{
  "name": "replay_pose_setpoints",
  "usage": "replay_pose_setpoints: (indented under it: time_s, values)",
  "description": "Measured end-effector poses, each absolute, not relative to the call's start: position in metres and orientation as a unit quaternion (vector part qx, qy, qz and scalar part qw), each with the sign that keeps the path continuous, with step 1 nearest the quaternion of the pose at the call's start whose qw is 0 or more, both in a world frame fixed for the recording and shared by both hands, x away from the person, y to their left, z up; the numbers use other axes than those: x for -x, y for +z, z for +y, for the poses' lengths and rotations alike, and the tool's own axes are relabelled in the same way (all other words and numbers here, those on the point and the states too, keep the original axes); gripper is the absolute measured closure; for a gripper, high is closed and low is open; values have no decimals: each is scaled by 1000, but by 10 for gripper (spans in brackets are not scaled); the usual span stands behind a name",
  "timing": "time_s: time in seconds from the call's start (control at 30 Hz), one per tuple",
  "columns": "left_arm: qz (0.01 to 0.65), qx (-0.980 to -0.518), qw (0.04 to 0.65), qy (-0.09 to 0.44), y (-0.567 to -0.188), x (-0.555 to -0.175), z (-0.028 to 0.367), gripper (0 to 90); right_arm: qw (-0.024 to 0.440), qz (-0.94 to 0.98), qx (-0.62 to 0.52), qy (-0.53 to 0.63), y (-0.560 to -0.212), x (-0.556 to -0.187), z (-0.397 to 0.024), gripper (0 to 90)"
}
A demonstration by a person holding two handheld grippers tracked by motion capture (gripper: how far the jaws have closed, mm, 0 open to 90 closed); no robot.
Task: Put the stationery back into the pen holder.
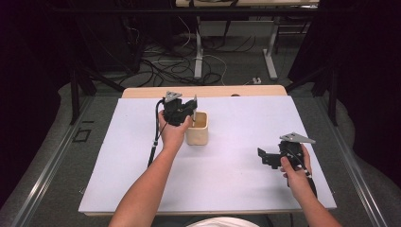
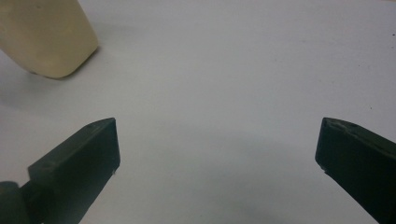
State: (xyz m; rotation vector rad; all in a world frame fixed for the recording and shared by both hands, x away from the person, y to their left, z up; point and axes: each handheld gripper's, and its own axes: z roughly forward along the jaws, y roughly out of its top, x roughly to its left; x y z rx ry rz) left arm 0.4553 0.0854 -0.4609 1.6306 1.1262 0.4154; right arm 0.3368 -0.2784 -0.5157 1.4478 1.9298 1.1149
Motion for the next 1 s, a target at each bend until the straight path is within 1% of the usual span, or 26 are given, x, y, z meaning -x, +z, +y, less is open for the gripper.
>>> replay_pose_setpoints:
  time_s: [0.17,0.23,0.43,0.53,0.7,0.77,0.83,0.9,1.0]
  values:
    - [476,-682,531,165,-461,-454,86,786,239,705,-528,407,-516,-337,-278,0]
    - [476,-682,530,164,-460,-453,87,728,239,705,-529,407,-516,-337,-278,0]
    - [478,-676,530,185,-454,-451,91,638,238,705,-529,407,-516,-337,-278,0]
    - [484,-675,524,187,-451,-450,93,576,239,705,-530,406,-516,-337,-278,0]
    - [488,-678,513,195,-445,-447,98,418,240,705,-530,406,-515,-336,-278,0]
    - [485,-680,509,206,-442,-445,101,361,241,707,-527,406,-516,-337,-279,0]
    - [476,-690,499,222,-438,-442,105,339,240,705,-531,405,-515,-336,-278,0]
    - [467,-694,501,221,-434,-439,110,321,241,705,-531,404,-515,-336,-278,0]
    - [466,-695,501,220,-427,-432,118,318,241,703,-532,406,-515,-336,-278,0]
